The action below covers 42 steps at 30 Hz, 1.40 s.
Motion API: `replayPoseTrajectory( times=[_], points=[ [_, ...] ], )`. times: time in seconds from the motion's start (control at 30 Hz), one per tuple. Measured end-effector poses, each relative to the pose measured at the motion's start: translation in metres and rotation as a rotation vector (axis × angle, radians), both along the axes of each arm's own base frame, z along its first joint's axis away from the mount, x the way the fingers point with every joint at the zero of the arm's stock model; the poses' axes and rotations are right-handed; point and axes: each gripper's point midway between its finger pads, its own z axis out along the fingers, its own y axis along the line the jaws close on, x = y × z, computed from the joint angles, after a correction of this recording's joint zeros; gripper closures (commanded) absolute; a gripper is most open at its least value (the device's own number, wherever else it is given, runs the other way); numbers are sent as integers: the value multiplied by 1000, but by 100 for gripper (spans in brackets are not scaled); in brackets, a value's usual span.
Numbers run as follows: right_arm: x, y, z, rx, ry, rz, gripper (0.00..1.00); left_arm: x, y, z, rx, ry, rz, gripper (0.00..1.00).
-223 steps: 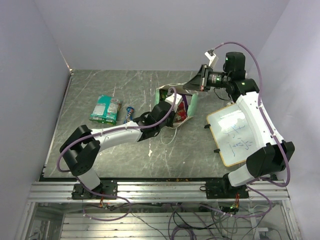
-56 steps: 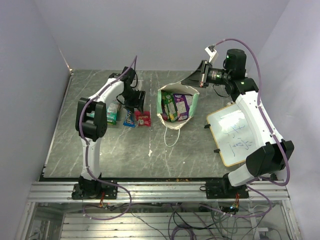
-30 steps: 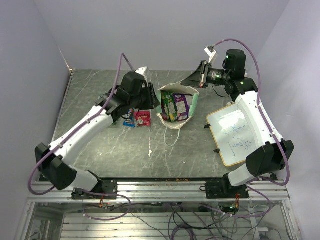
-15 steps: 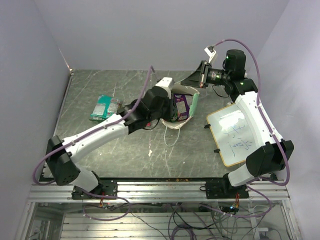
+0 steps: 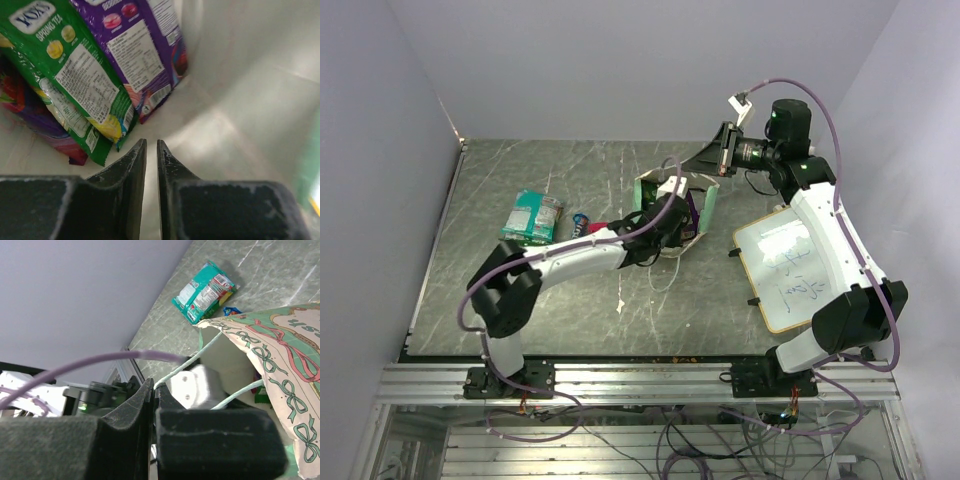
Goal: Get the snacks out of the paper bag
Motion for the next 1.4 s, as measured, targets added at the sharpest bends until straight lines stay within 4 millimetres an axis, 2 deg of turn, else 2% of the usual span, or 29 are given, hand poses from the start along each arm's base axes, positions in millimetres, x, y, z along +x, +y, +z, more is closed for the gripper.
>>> replayPoseTrajectory(
  times=[0.13, 0.23, 0.47, 0.63, 0.77, 0.97, 1.4],
  points=[
    [0, 0, 0, -4, 4, -7, 100, 10, -2, -35, 62, 10, 25, 80],
    [0, -1, 2, -9, 4, -18, 100, 15, 0, -49, 93, 9, 46, 78],
    [-2, -2, 6, -14, 6, -26, 100, 35, -3, -45, 62, -27, 83, 64],
    [-4, 0, 5, -17, 11, -24, 100, 58, 0, -55, 54, -21, 126, 54],
    [-5, 3, 4, -21, 14, -25, 100, 68, -3, -56, 34, -15, 153, 48],
    [-6, 6, 4, -23, 12, -20, 100, 74, -8, -49, -4, -5, 192, 45],
    [-2, 7, 2, -32, 15, -33, 100, 88, -18, -65, -18, 21, 237, 43]
  ],
)
